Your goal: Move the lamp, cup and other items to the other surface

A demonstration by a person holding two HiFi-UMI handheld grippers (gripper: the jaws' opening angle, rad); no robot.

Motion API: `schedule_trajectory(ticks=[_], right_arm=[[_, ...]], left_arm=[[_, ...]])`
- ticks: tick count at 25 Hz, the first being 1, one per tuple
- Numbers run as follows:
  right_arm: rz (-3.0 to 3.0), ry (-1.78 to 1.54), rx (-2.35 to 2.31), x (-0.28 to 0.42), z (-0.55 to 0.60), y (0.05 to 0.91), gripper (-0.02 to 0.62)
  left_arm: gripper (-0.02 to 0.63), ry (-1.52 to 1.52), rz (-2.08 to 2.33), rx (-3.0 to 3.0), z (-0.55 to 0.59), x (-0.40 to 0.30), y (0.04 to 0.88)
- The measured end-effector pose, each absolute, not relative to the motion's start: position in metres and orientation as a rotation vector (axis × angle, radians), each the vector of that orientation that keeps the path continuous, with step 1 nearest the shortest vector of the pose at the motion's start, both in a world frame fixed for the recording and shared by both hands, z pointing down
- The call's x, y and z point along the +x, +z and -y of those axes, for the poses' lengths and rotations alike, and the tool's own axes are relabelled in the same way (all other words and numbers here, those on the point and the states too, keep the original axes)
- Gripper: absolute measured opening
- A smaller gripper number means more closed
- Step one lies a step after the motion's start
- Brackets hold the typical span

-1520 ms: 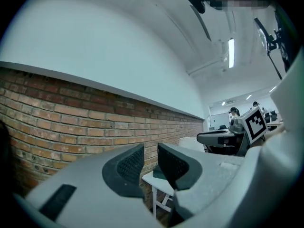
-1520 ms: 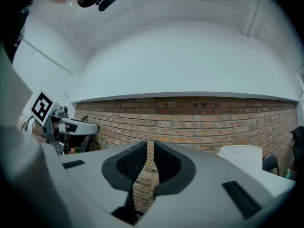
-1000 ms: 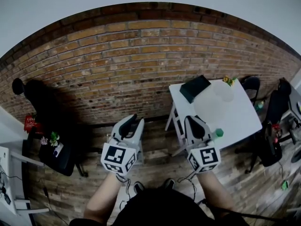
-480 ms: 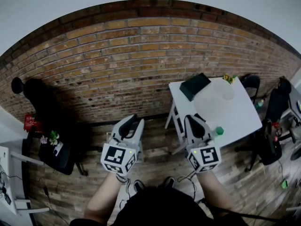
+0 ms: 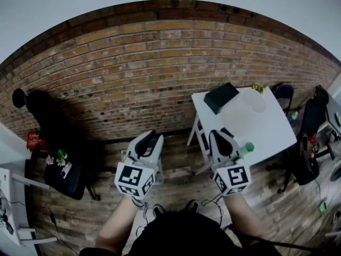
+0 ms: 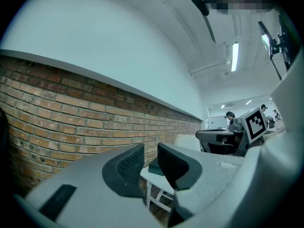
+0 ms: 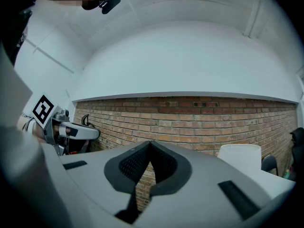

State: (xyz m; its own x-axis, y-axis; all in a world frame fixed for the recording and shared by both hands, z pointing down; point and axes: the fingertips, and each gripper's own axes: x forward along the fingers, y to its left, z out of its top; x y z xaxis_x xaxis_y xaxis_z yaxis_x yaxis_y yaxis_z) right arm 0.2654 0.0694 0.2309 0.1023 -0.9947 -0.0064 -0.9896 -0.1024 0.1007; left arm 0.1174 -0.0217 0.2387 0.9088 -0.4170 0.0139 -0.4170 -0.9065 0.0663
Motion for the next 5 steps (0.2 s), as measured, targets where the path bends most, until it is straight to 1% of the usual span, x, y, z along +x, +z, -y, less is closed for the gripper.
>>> schedule_trajectory(ticks=[5], right_arm=[[2.054, -0.105, 2.282, 0.2584, -0.067, 0.2324, 0.005]], left_arm=[[0.086, 0.007, 0.643, 2.99, 0.0239, 0.1117, 0.2423]])
